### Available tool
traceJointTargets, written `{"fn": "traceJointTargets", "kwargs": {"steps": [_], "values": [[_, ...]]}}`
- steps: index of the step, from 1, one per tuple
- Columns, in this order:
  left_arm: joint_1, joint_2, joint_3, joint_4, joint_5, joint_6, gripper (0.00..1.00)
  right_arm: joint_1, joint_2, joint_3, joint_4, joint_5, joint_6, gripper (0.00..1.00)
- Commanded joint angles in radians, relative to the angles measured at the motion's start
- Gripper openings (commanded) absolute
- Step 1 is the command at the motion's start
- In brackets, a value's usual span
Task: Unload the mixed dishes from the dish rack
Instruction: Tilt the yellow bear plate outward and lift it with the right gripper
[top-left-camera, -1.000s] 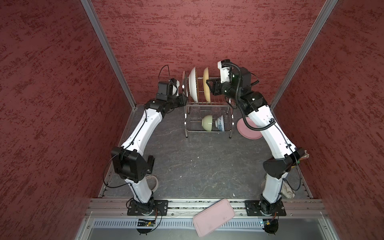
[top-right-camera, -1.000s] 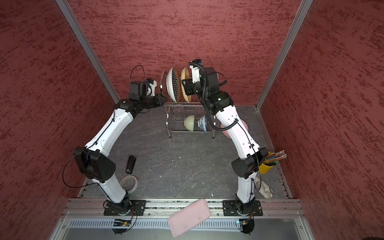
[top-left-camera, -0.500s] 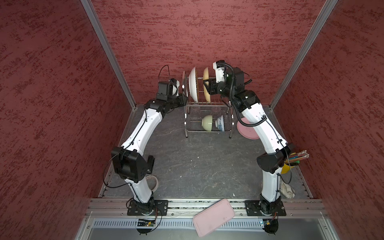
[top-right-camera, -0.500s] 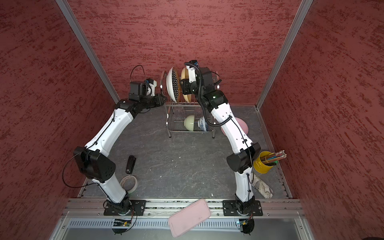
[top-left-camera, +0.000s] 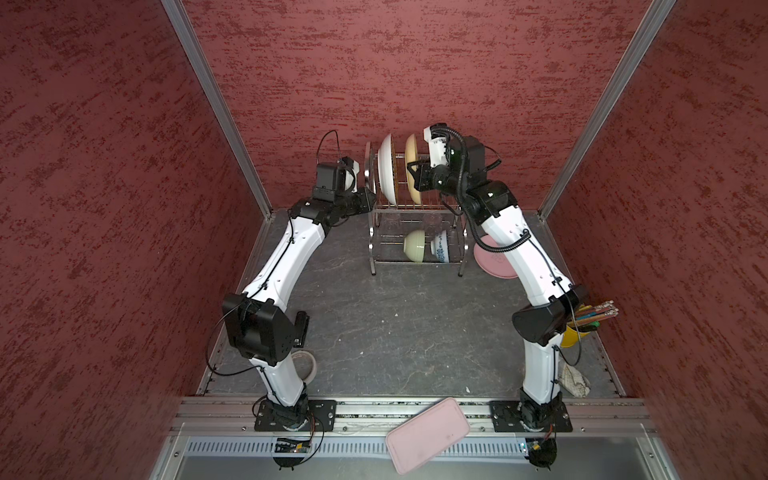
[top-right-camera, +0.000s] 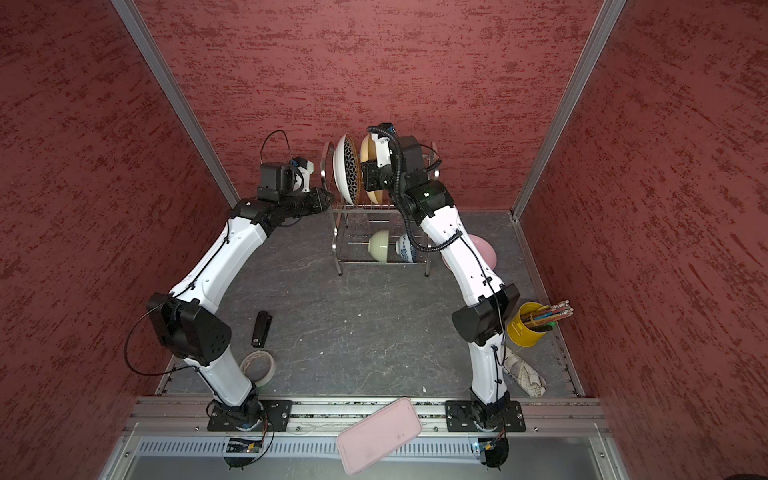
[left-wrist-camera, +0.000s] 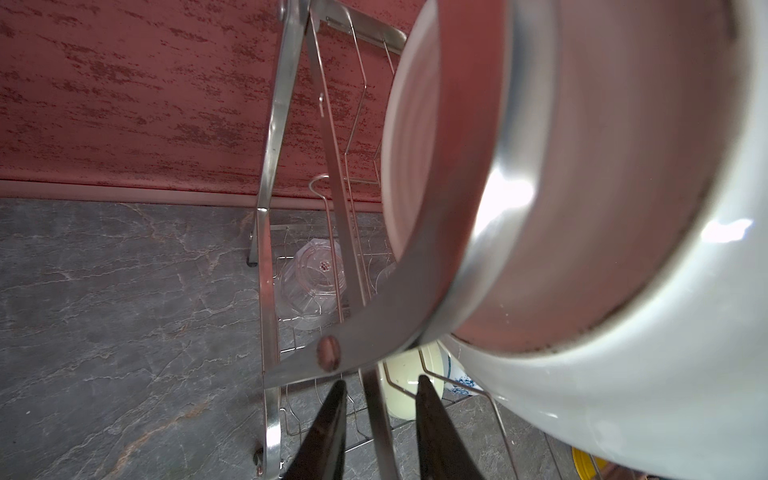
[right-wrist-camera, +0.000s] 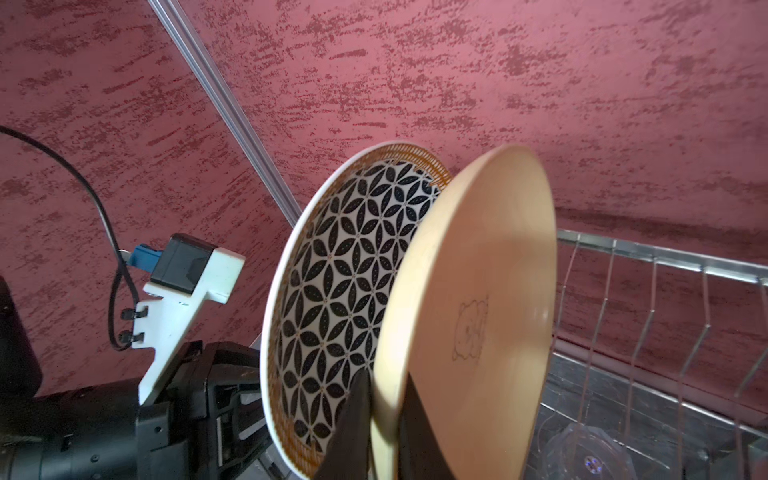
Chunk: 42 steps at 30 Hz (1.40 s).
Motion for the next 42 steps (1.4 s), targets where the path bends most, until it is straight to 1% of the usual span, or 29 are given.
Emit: {"fn": "traceJointTargets", "kwargs": {"steps": [1, 13, 24, 33, 39, 42], "values": [[0.003, -0.001, -0.024, -0.095, -0.027, 0.034, 0.29, -0.008, 0.011, 0.029, 0.001, 0.004, -0.003, 0.09], [0.006, -0.001, -0.025, -0.092, -0.032, 0.036, 0.3, -0.014, -0.007, 0.029, 0.028, -0.038, 0.008, 0.0], [0.009, -0.002, -0.034, -0.09, -0.032, 0.036, 0.3, -0.035, -0.028, 0.032, 0.067, -0.11, 0.043, 0.0], [0.014, -0.003, -0.034, -0.087, -0.032, 0.034, 0.3, -0.046, -0.044, 0.072, 0.05, -0.151, 0.042, 0.0], [0.017, -0.001, -0.034, -0.085, -0.033, 0.034, 0.3, -0.046, -0.078, 0.096, 0.008, -0.138, 0.015, 0.0], [0.021, 0.001, -0.034, -0.084, -0.033, 0.035, 0.3, -0.046, -0.106, 0.093, -0.015, -0.113, -0.004, 0.0]]}}
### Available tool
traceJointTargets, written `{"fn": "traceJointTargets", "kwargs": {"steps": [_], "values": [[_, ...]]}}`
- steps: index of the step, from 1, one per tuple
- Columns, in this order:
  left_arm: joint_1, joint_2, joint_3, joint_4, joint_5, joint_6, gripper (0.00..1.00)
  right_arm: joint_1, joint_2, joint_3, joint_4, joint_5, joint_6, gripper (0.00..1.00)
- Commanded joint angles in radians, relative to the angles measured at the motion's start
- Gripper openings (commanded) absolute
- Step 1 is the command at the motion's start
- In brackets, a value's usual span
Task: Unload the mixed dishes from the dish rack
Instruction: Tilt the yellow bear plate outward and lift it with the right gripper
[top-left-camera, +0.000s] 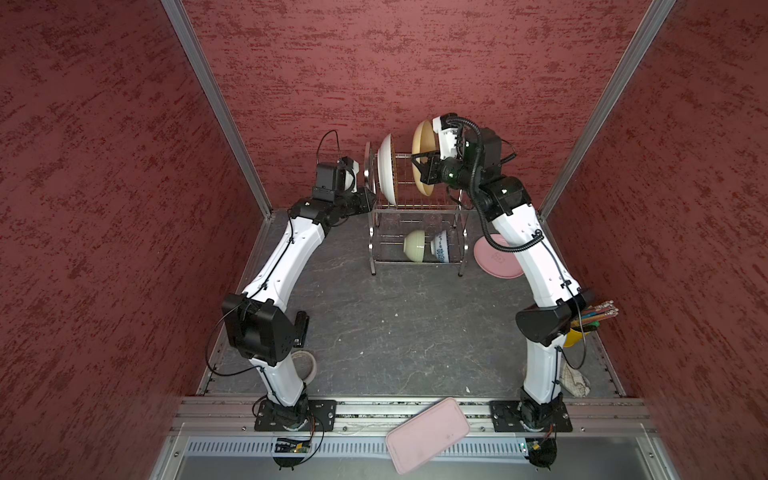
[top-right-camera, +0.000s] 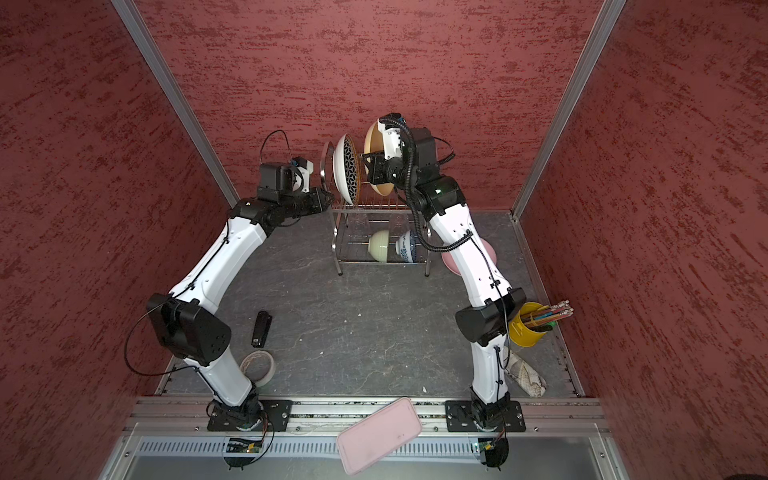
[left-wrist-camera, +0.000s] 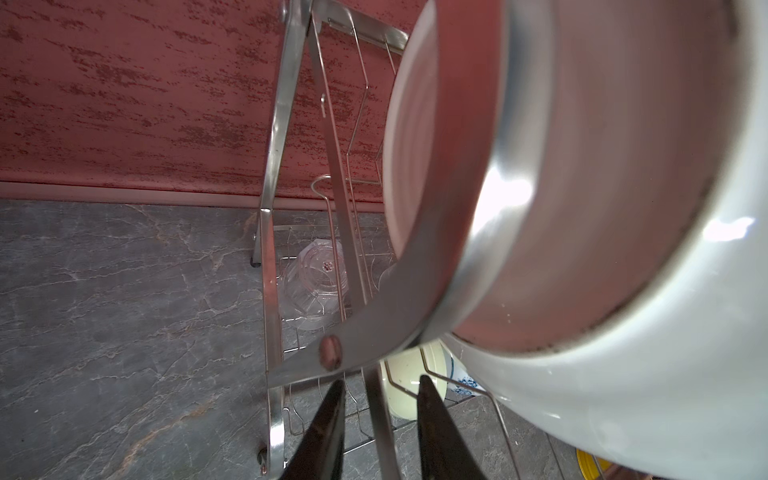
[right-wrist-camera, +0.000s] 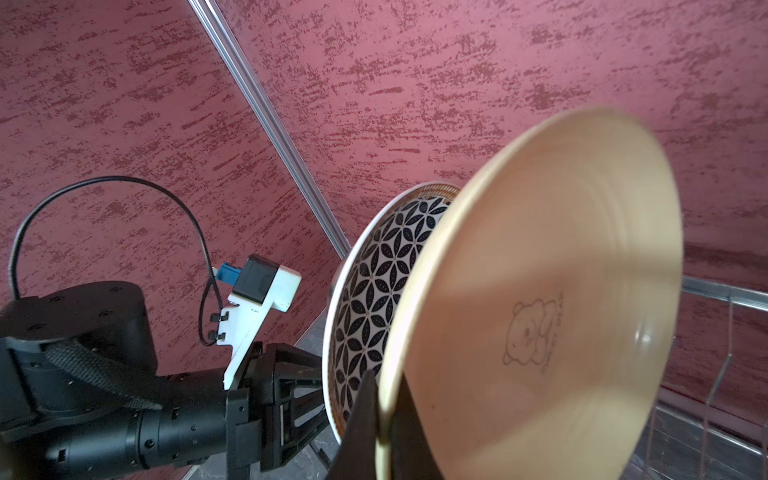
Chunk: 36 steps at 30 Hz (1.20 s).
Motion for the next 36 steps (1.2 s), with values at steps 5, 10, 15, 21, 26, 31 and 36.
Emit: {"fn": "traceJointTargets", "kwargs": {"steps": [5, 10, 15, 21, 26, 31, 36], "values": [[0.024, 0.005, -0.036, -0.081, -0.019, 0.026, 0.3, -0.006, -0.122, 0.019, -0.027, 0.077, -0.068, 0.0], [0.024, 0.006, -0.043, -0.076, -0.019, 0.026, 0.3, -0.006, -0.192, -0.053, -0.012, 0.179, -0.105, 0.0], [0.026, 0.003, -0.042, -0.075, -0.017, 0.027, 0.3, -0.007, -0.263, -0.142, 0.01, 0.321, -0.158, 0.0], [0.028, 0.003, -0.041, -0.078, -0.017, 0.027, 0.3, -0.013, -0.321, -0.216, 0.034, 0.414, -0.198, 0.0], [0.028, 0.006, -0.041, -0.079, -0.017, 0.027, 0.3, -0.036, -0.341, -0.255, 0.032, 0.481, -0.205, 0.0], [0.029, 0.008, -0.035, -0.081, -0.016, 0.027, 0.3, -0.097, -0.366, -0.337, 0.038, 0.514, -0.186, 0.0], [0.028, 0.012, -0.032, -0.082, -0.016, 0.025, 0.3, -0.184, -0.392, -0.449, 0.059, 0.476, -0.137, 0.0]]}}
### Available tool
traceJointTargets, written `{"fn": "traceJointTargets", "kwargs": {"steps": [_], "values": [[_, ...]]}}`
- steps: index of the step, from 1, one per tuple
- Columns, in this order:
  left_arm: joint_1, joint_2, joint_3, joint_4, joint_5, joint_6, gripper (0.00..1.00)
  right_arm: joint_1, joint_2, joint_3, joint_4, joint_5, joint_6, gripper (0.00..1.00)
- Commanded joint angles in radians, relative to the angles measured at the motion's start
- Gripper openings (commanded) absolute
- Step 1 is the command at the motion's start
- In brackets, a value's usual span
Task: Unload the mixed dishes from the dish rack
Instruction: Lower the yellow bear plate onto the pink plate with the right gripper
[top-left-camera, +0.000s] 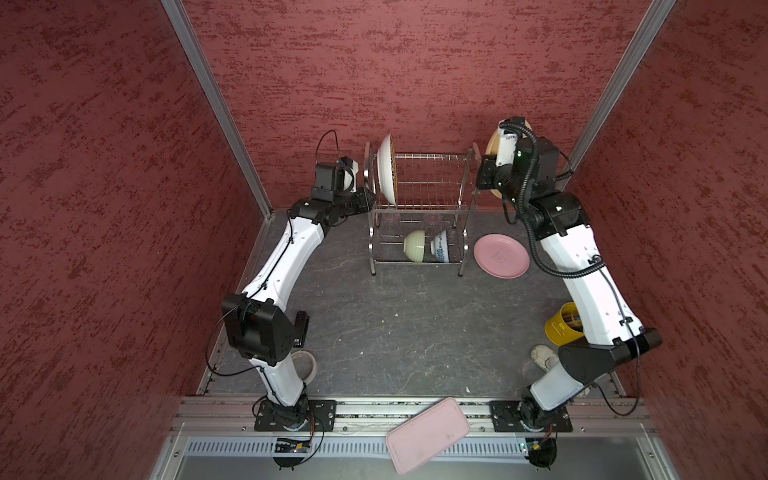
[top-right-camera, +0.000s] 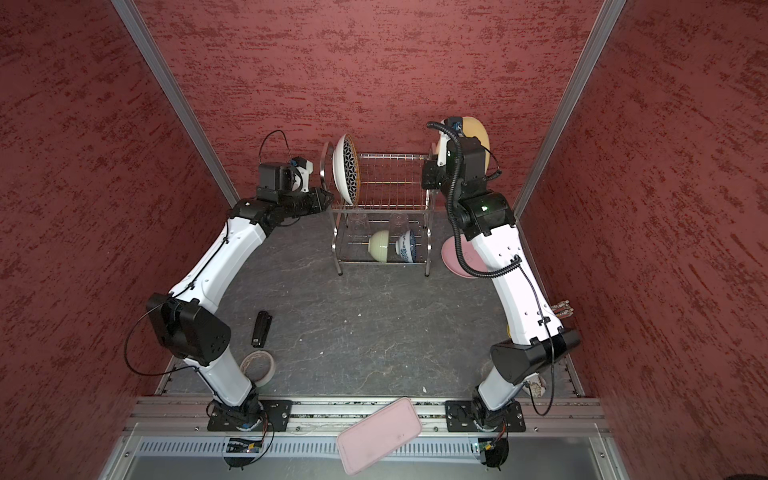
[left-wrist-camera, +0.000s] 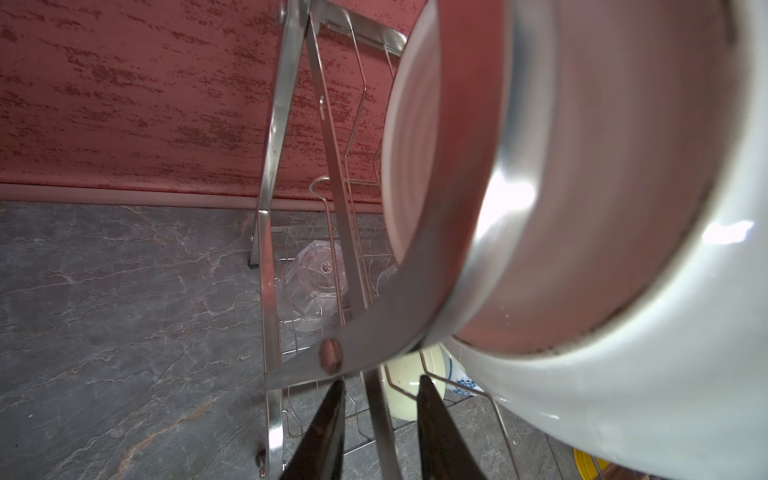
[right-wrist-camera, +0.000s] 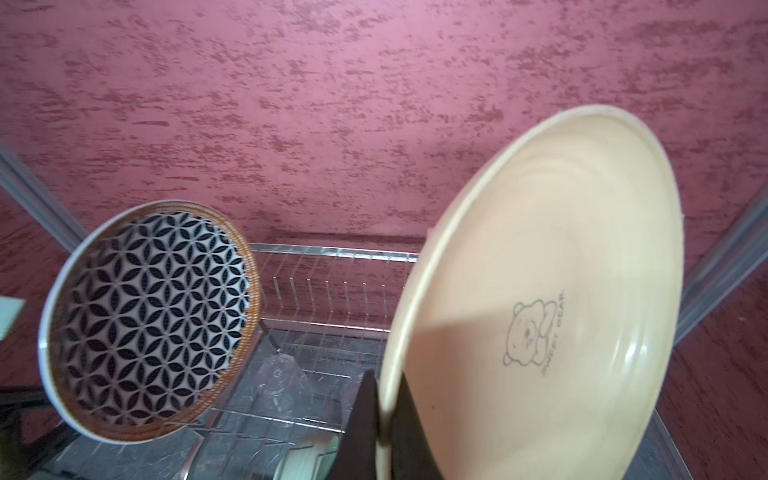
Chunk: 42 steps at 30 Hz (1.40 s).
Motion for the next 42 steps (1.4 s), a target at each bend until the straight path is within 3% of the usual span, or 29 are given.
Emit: {"fn": "traceJointTargets", "kwargs": {"steps": [1, 9, 19, 25, 42], "values": [[0.022, 0.015, -0.025, -0.094, -0.028, 0.024, 0.3, -0.057, -0.039, -0.054, 0.064, 0.006, 0.038, 0.0], [0.022, 0.016, -0.022, -0.097, -0.031, 0.026, 0.3, -0.178, -0.024, -0.246, 0.116, -0.016, 0.109, 0.0], [0.022, 0.021, -0.02, -0.102, -0.03, 0.026, 0.29, -0.292, 0.086, -0.426, 0.177, -0.168, 0.203, 0.0], [0.022, 0.021, -0.019, -0.102, -0.034, 0.027, 0.29, -0.32, 0.219, -0.407, 0.162, -0.258, 0.243, 0.0], [0.024, 0.021, -0.025, -0.102, -0.041, 0.031, 0.29, -0.318, 0.424, -0.303, 0.038, -0.272, 0.261, 0.0]]}}
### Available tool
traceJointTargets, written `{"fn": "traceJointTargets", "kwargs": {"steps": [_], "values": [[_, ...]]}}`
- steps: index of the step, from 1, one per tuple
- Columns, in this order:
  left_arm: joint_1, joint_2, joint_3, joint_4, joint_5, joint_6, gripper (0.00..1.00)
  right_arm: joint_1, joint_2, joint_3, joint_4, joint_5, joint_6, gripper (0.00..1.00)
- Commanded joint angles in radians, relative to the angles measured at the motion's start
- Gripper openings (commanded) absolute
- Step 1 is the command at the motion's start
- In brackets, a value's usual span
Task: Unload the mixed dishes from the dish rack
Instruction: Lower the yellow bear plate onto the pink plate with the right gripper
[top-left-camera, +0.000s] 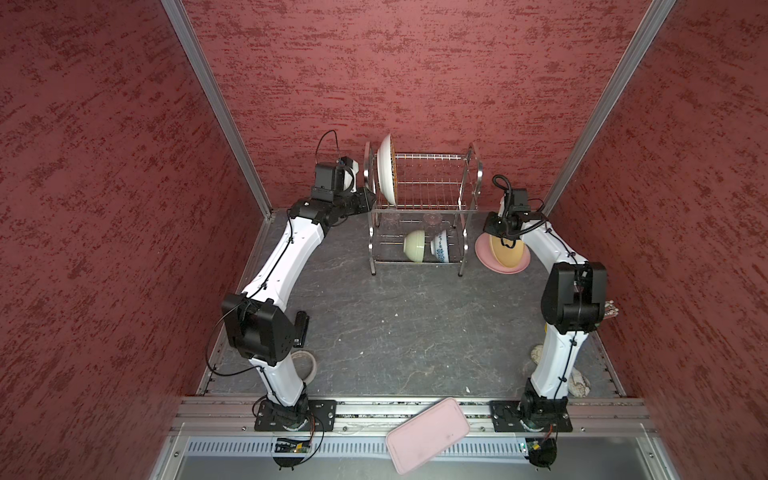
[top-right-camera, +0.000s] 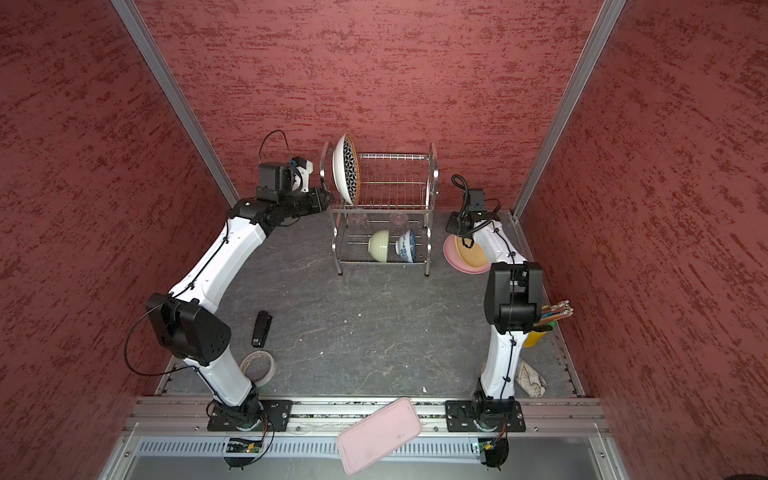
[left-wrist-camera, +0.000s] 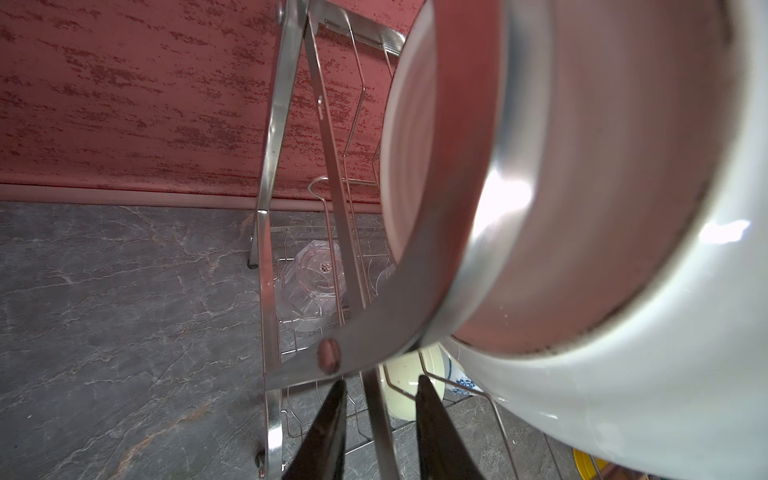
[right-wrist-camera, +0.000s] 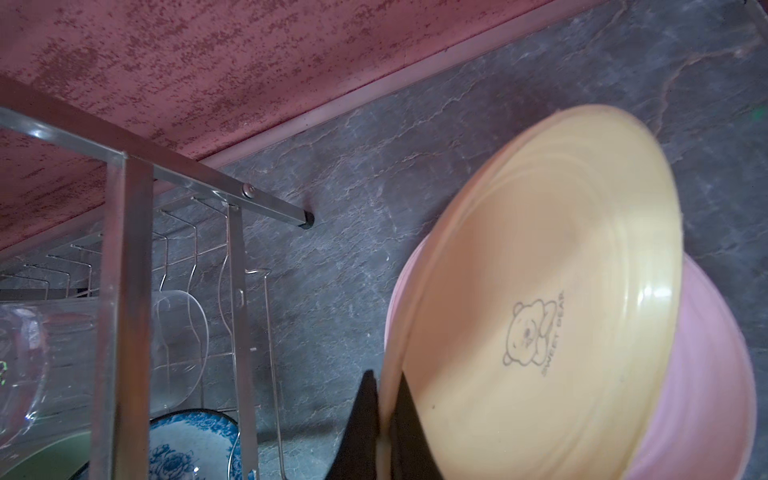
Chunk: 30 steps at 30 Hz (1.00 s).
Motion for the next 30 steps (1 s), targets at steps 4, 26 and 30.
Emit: {"fn": "traceJointTargets", "kwargs": {"steps": [4, 26, 30], "values": [[0.024, 0.022, -0.023, -0.102, -0.042, 0.03, 0.29, 0.001, 0.057, 0.042, -0.088, 0.004, 0.023, 0.0], [0.025, 0.028, -0.032, -0.096, -0.036, 0.027, 0.29, 0.034, 0.146, 0.006, -0.152, 0.023, 0.014, 0.06], [0.025, 0.028, -0.032, -0.096, -0.035, 0.028, 0.3, 0.034, 0.154, -0.007, -0.129, 0.004, 0.021, 0.24]]}}
